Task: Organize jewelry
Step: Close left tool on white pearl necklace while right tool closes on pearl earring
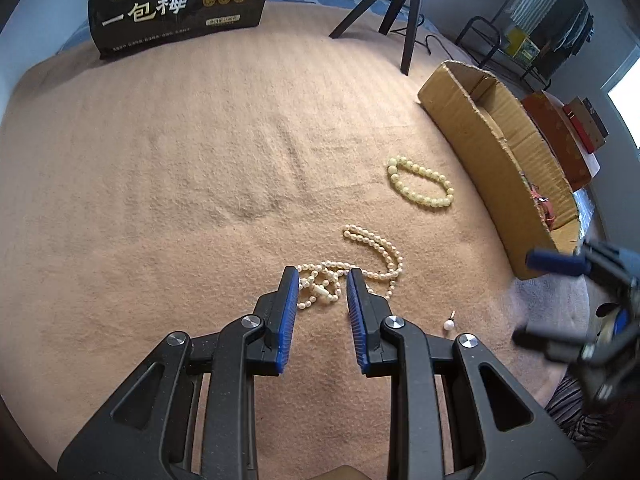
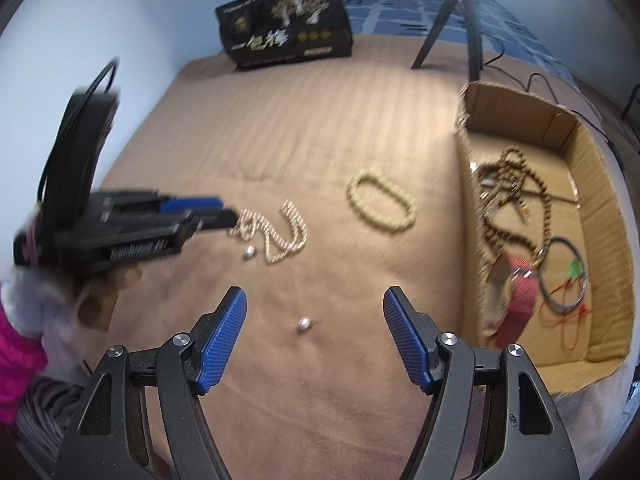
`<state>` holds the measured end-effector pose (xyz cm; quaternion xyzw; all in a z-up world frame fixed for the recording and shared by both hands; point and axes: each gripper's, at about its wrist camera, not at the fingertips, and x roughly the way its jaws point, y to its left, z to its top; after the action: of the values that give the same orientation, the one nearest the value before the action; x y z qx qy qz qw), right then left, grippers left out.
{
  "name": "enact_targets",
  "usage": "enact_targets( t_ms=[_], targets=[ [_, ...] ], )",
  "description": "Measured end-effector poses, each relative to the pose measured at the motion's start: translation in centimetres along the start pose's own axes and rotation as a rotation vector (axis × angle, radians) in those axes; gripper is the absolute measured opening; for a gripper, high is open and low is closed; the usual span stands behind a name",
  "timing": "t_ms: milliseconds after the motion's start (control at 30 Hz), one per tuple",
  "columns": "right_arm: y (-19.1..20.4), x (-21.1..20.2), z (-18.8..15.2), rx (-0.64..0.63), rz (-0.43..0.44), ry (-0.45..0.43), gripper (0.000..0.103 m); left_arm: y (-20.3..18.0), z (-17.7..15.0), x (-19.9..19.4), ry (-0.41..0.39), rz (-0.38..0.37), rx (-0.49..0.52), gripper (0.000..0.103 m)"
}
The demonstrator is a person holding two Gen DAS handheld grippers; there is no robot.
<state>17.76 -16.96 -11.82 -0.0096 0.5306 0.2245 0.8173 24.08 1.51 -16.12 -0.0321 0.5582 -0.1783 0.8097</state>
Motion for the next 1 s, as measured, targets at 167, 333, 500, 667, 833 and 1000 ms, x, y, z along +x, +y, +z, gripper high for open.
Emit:
enact_targets(
  t_ms=[167, 333, 500, 667, 833, 1000],
  targets=[
    [0.9, 1.6, -1.1, -0.038, -0.01, 0.033, 0.07, 0.9, 0.2, 1.0, 0.018, -0.032, -0.071, 0.024],
    [1.3, 2.5, -1.4, -0.069, -0.004, 0.039, 0.064, 0.5, 0.2, 1.9, 0.04, -0.005, -0.053, 0.024],
    [2.0, 3.5, -1.9, -0.104, -0.012, 0.063, 0.055, 0.2, 0.3, 2.2, 0.041, 0.039, -0.036, 0.024],
    [2.2, 3.8, -2.1, -0.115, -0.015, 0.068, 0.055, -0.2, 0.1, 2.3, 0.052, 0.065, -0.012, 0.024],
    [2.3, 4.3, -2.2, -0.114, -0.014, 0.07, 0.051, -0.5, 0.4, 2.9, 0.058, 0.083, -0.015, 0.038],
    [2.5, 5.2, -1.7, -0.129, -0.03, 0.072, 0.048, -0.7, 0.3, 3.5, 0.063, 0.094, -0.001, 0.038]
  ],
)
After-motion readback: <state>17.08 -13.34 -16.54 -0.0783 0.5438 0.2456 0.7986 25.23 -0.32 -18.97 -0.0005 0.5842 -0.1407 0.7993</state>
